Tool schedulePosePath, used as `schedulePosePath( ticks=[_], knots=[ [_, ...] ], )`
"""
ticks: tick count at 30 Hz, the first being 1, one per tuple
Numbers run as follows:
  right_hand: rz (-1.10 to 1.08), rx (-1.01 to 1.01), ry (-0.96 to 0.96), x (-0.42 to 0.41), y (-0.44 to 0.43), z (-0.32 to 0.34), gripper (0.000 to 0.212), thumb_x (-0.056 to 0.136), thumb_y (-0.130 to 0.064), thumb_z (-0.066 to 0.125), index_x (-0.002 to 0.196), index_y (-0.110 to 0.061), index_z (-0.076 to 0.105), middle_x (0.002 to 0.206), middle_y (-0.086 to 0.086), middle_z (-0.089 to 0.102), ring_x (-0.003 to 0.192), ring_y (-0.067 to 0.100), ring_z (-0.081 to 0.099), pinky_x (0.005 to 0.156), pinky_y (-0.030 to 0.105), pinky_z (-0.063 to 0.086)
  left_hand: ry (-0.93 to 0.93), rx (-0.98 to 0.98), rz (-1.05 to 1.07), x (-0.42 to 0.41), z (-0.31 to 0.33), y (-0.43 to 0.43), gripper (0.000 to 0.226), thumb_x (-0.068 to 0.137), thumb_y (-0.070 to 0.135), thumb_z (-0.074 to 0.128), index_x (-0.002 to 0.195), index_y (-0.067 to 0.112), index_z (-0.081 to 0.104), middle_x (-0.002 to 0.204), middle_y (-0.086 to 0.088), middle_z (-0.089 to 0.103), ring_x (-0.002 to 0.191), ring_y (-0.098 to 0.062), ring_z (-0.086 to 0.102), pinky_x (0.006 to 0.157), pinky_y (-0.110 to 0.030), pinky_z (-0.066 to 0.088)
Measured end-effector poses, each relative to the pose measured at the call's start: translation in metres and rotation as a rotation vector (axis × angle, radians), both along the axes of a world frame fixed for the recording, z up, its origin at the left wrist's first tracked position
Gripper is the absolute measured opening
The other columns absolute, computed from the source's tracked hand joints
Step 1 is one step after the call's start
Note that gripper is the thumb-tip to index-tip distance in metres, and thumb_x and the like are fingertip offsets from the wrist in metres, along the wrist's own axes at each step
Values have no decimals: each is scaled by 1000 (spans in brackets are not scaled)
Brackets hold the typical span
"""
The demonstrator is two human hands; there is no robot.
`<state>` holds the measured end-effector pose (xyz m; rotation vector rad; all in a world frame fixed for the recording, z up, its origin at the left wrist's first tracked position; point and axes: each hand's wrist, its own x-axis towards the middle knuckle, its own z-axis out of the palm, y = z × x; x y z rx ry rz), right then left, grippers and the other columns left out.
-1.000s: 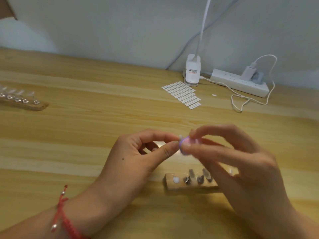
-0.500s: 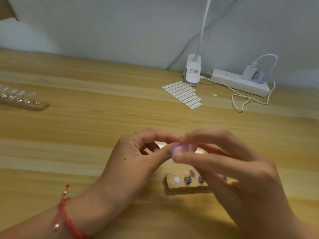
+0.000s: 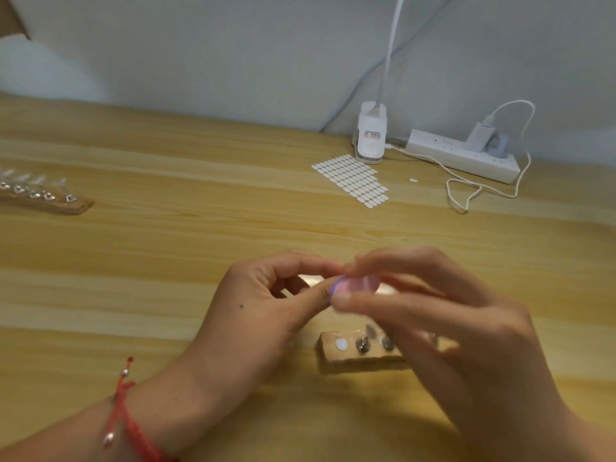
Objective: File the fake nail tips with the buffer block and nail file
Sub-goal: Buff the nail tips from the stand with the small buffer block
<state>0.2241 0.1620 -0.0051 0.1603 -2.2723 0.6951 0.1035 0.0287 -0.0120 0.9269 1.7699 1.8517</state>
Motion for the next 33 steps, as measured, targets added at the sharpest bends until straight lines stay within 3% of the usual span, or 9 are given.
schedulePosePath(
  ticks=[2, 6, 9, 12, 15, 19, 23, 28, 33],
  knots=[
    [-49, -28, -2, 1, 2, 1, 25, 87, -1, 64, 103, -18, 75, 108, 4, 67, 103, 12, 67, 87, 28, 55, -10, -11, 9, 0, 0, 0, 31, 55, 51, 71, 79, 32, 79, 48, 12, 44, 46, -4, 31, 45, -10, 28],
    [-7, 15, -8, 1, 0, 1, 30, 85, 3, 66, 104, -18, 75, 109, 4, 66, 105, 14, 66, 87, 23, 53, -41, -19, -6, 0, -1, 0, 34, 56, 54, 70, 82, 34, 78, 60, -17, 59, 60, -16, 45, 59, -22, 37],
    [-63, -16, -9, 1, 1, 1, 29, 84, 2, 67, 103, -18, 75, 107, 3, 67, 102, 7, 66, 88, 15, 49, -23, -21, 13, -1, -1, 0, 29, 59, 51, 71, 81, 34, 78, 51, 1, 44, 51, -9, 36, 47, -13, 29],
    [4, -16, 3, 2, -2, 0, 28, 86, 3, 64, 103, -17, 75, 107, 5, 66, 104, 15, 66, 89, 21, 52, -30, -18, 5, 0, 1, 0, 34, 53, 55, 68, 80, 36, 78, 52, -4, 56, 52, -7, 48, 52, -13, 36],
    [-75, -32, 0, 1, 2, 1, 26, 86, 0, 66, 103, -18, 75, 107, 3, 67, 101, 8, 66, 89, 19, 51, -36, -19, 28, 0, 1, 0, 31, 54, 50, 70, 80, 34, 78, 45, 6, 46, 41, 0, 41, 43, -8, 29],
    [7, -23, 2, 1, -2, -1, 26, 91, 2, 62, 103, -16, 75, 108, 5, 66, 105, 13, 66, 89, 20, 52, -34, -23, 21, -1, -1, 0, 34, 54, 54, 68, 81, 36, 77, 50, -3, 56, 43, -11, 47, 51, -11, 35],
    [-68, -34, 10, 0, 2, -1, 25, 88, 0, 66, 103, -18, 74, 107, 3, 66, 101, 8, 66, 86, 17, 51, -27, -26, 28, -2, -2, 0, 30, 57, 52, 70, 81, 36, 77, 45, 5, 46, 41, 0, 40, 44, -8, 29],
    [-37, -35, 3, 0, 2, -1, 26, 87, 2, 68, 103, -17, 74, 107, 4, 66, 103, 11, 66, 89, 20, 51, -27, -33, 25, -2, -2, -1, 31, 57, 54, 68, 83, 38, 77, 45, 3, 50, 44, -3, 39, 45, -10, 30],
    [5, -33, 12, -2, -1, -3, 25, 89, 1, 64, 103, -17, 74, 108, 6, 66, 103, 11, 66, 89, 13, 48, 12, -54, -37, -1, -2, -2, 30, 66, 52, 74, 89, 33, 77, 52, -2, 57, 47, -15, 42, 51, -15, 35]
  ],
)
